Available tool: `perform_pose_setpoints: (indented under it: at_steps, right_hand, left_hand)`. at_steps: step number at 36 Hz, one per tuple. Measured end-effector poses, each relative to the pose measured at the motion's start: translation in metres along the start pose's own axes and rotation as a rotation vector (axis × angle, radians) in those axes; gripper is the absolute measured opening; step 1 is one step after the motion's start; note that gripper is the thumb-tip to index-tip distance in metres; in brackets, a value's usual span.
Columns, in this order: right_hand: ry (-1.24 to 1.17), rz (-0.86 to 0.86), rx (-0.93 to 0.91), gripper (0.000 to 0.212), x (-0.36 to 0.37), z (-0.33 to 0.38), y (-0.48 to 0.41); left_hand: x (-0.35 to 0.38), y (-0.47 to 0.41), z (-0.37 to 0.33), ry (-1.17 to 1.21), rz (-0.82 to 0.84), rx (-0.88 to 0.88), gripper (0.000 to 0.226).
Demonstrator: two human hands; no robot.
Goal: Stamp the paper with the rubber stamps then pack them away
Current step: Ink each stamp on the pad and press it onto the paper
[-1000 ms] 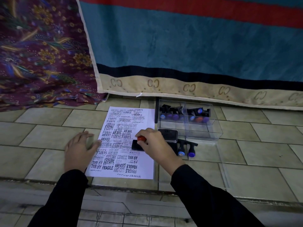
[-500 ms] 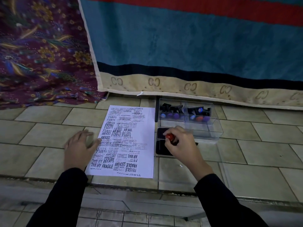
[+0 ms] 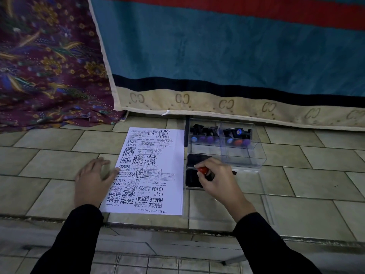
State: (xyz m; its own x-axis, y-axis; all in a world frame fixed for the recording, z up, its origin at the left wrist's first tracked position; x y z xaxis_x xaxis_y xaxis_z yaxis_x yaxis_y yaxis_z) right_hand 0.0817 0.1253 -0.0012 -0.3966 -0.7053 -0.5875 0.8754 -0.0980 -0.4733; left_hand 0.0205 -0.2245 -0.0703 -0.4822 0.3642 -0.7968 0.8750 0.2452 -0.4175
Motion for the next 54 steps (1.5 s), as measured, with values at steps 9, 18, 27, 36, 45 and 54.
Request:
perform_pose_setpoints:
  at_steps: [9,18,27,36,45,54]
  right_hand:
    - [0.004,0.067,0.105,0.020,-0.002,-0.003,-0.002]
    - [-0.014,0.072,0.102,0.021,0.010,0.018,-0.017]
    - [-0.009,0.230,-0.022,0.023,0.074,0.052,-0.035]
    - [0.036,0.250,-0.021,0.023,0.089,0.046,-0.034]
    - [0.068,0.237,-0.022,0.024,0.092,0.050,-0.037]
    - [0.070,0.222,-0.019,0.024,0.090,0.049,-0.031]
  left_hand:
    - [0.001,0.001,0.001,-0.004,0.015,0.000,0.041]
    - [-0.001,0.000,-0.001,0.006,0.000,-0.008,0.039]
    - [-0.002,-0.001,0.000,0.007,-0.007,-0.015,0.038]
    - [-0.003,-0.001,0.001,0.000,-0.015,-0.015,0.038]
    - [0.002,0.001,0.002,0.003,-0.012,0.001,0.038]
    - [0.005,0.001,0.006,0.003,-0.008,0.017,0.040]
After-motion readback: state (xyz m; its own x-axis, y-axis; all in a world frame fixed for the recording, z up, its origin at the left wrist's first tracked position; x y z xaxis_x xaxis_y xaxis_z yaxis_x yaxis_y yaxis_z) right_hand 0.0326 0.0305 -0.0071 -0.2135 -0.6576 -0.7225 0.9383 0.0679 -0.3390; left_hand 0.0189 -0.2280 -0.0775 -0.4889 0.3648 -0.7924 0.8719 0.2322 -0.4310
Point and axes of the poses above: each hand's wrist, its own y-axis away from the middle knuckle, its own x-axis out of the palm, z = x × y, the point moved 5 cm from there along -y, towards the middle knuckle, and after that the axes turned 12 degrees about -z, right-handed, at the moved point
